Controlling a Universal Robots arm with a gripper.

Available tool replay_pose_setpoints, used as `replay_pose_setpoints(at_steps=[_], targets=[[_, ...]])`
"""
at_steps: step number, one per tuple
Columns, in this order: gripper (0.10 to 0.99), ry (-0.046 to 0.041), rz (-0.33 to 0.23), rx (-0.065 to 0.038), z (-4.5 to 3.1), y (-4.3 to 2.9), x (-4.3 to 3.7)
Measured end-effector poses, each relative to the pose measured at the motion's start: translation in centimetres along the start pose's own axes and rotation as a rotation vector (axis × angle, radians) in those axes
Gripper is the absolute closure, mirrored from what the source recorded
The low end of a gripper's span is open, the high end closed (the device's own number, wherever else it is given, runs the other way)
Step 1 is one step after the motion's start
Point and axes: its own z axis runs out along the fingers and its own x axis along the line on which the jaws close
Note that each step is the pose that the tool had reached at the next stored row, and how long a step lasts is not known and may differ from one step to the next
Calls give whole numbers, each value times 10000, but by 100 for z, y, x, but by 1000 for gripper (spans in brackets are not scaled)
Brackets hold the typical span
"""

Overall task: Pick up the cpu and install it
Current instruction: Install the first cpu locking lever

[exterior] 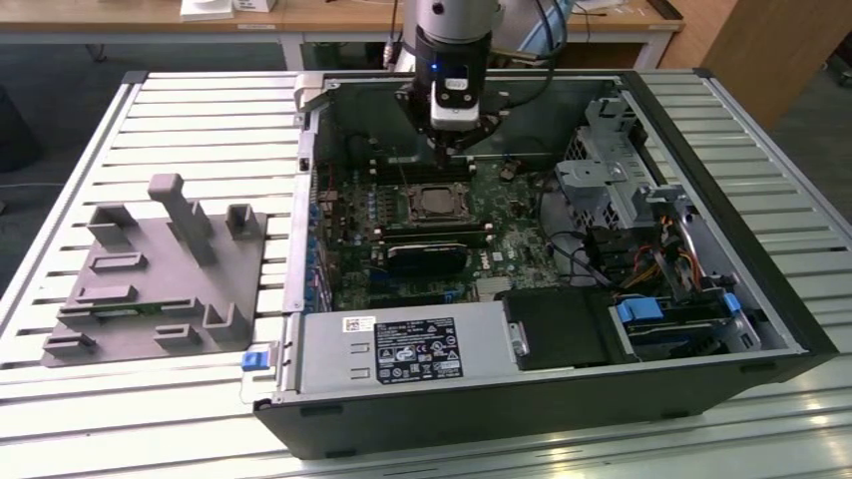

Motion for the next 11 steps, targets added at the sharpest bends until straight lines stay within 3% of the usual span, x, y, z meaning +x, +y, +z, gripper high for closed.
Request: replay_pose_setpoints(at_steps=[11], targets=[[980, 51, -1846, -6, 0, 0, 0]])
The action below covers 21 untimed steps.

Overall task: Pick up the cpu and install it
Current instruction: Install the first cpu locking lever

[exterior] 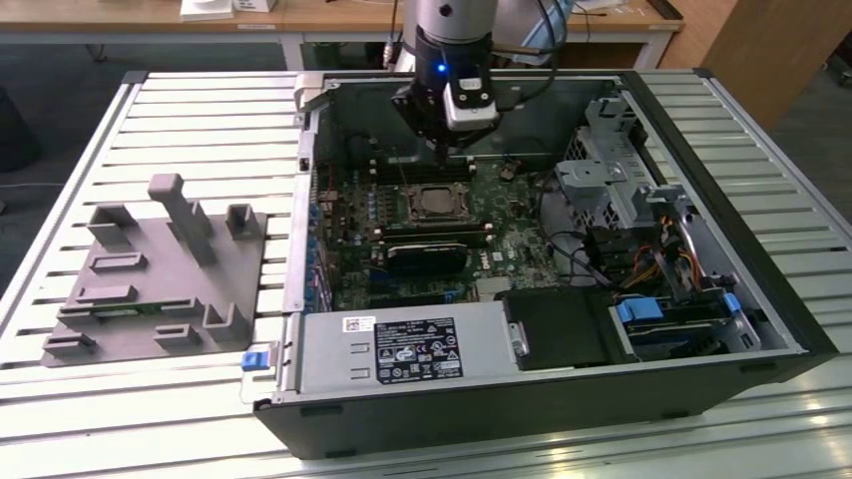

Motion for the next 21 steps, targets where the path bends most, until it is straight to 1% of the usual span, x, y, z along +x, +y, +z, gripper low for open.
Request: replay_pose_setpoints(at_steps=[5, 21], targets=[[980, 22, -786, -1, 0, 0, 0], [980, 103, -3688, -9, 6, 0, 0]])
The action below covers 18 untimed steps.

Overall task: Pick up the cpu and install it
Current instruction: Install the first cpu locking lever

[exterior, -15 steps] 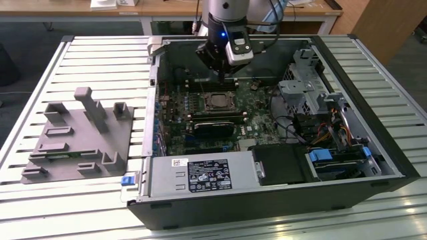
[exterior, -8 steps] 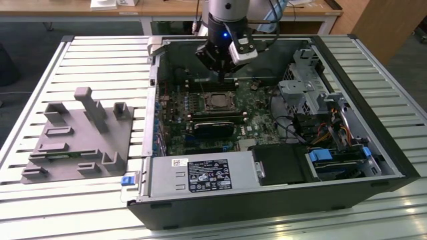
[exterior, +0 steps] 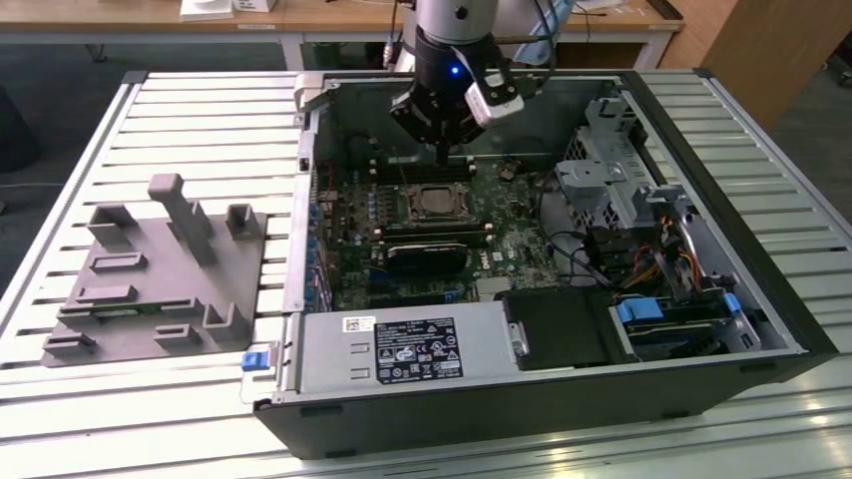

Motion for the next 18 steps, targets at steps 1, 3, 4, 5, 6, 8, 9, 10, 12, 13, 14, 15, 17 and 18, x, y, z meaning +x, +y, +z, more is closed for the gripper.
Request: replay_pose_setpoints(at_steps=[1, 3, 4, 5, 6, 8, 9, 10, 12, 13, 14, 15, 17, 18], targets=[[980, 5, -183, 0, 0, 0, 0], [980, 15, -520, -8, 2, 0, 0], [980, 17, -583, -31, 3, -1, 4], [980, 18, -600, -62, 5, -1, 15], [980, 18, -602, -77, 5, -2, 29], [980, 12, -600, -83, 7, -4, 59], [980, 10, -601, -81, 6, -5, 76], [980, 6, -601, -81, 6, -6, 94], [980, 1, -602, -82, 7, -9, 142], [980, 1, -601, -81, 8, -11, 166], [980, 1, -601, -81, 11, -13, 193], [980, 1, -602, -82, 15, -14, 220], [980, 1, -589, -82, 25, -17, 274], [980, -1, -550, -82, 30, -13, 294]])
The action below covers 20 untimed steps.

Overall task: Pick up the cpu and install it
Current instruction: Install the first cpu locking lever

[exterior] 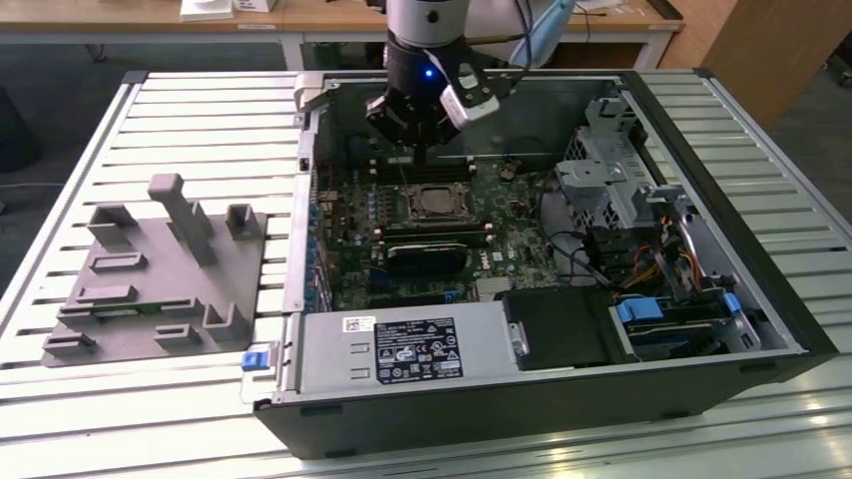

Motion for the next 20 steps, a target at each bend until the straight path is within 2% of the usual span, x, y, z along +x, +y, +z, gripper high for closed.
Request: replay_pose_setpoints(at_steps=[7, 16, 20], targets=[[980, -3, 116, 1, 25, 3, 154], [980, -4, 115, -2, 64, 6, 288], [980, -2, 115, -4, 73, 19, 319]])
